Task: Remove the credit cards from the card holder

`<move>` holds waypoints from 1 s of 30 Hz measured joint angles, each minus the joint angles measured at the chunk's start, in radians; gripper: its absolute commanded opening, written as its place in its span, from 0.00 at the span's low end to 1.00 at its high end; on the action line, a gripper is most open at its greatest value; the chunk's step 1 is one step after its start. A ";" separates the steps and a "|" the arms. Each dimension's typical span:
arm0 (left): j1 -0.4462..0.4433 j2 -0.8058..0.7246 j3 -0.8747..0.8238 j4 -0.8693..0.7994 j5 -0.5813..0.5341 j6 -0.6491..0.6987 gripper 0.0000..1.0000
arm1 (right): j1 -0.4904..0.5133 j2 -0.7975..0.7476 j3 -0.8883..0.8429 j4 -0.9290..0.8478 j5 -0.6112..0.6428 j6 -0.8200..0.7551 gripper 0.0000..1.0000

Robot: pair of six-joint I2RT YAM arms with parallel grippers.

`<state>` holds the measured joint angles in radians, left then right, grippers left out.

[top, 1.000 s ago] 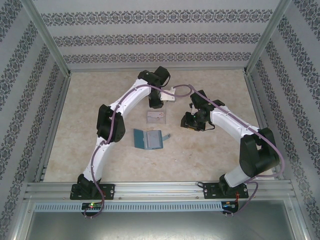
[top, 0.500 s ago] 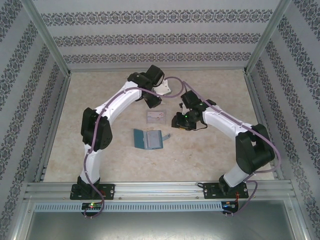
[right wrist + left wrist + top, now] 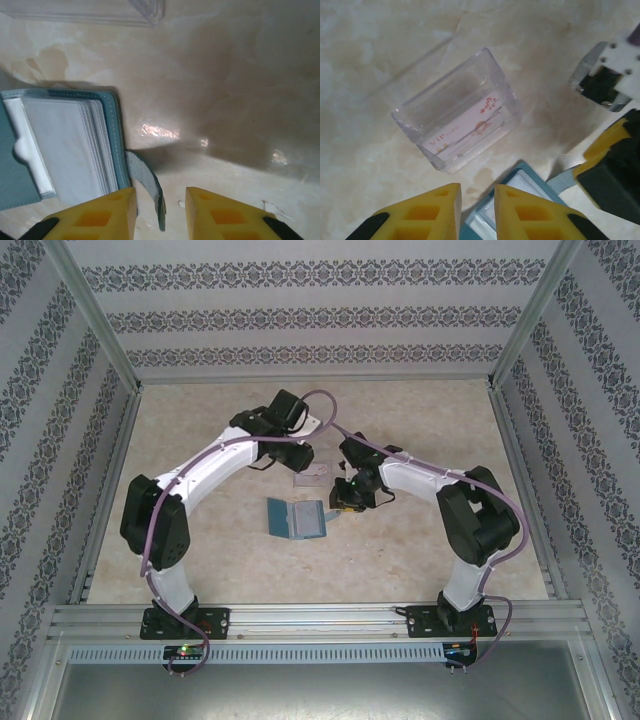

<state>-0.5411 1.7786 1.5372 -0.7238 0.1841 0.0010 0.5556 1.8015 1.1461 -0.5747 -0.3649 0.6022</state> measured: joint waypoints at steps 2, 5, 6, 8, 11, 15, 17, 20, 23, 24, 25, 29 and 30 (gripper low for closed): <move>0.002 -0.036 -0.055 0.035 0.012 -0.041 0.27 | 0.006 0.009 0.000 0.006 -0.002 0.006 0.17; 0.013 -0.085 -0.123 0.090 0.037 -0.103 0.28 | 0.017 0.011 0.000 0.015 -0.003 0.019 0.12; 0.019 -0.101 -0.145 0.110 0.040 -0.127 0.30 | 0.019 0.011 -0.001 0.019 -0.003 0.021 0.11; 0.025 -0.125 -0.179 0.142 0.041 -0.180 0.30 | 0.024 0.011 -0.001 0.024 -0.003 0.027 0.10; 0.026 -0.138 -0.205 0.171 0.045 -0.252 0.32 | 0.036 0.010 -0.009 0.037 0.000 0.035 0.10; 0.026 -0.138 -0.209 0.175 0.050 -0.346 0.30 | 0.059 0.002 -0.034 0.042 0.008 0.056 0.11; 0.026 -0.137 -0.209 0.172 0.060 -0.380 0.30 | 0.068 -0.013 -0.050 0.041 0.011 0.066 0.12; 0.026 -0.136 -0.209 0.171 0.086 -0.428 0.28 | 0.076 -0.034 -0.063 0.041 0.027 0.080 0.11; 0.026 -0.136 -0.215 0.171 0.108 -0.463 0.27 | 0.077 -0.048 -0.065 0.040 0.051 0.084 0.11; 0.026 -0.136 -0.219 0.171 0.116 -0.475 0.26 | 0.077 -0.051 -0.065 0.040 0.059 0.084 0.11; 0.026 -0.136 -0.226 0.171 0.122 -0.484 0.26 | 0.077 -0.052 -0.065 0.040 0.066 0.084 0.12; 0.026 -0.136 -0.269 0.172 0.150 -0.526 0.27 | 0.077 -0.052 -0.065 0.034 0.090 0.084 0.13; 0.026 -0.136 -0.281 0.173 0.155 -0.537 0.27 | 0.077 -0.053 -0.065 0.033 0.092 0.084 0.14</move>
<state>-0.5152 1.6428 1.2564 -0.5510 0.3389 -0.5358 0.6323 1.7489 1.0813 -0.5419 -0.2729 0.6857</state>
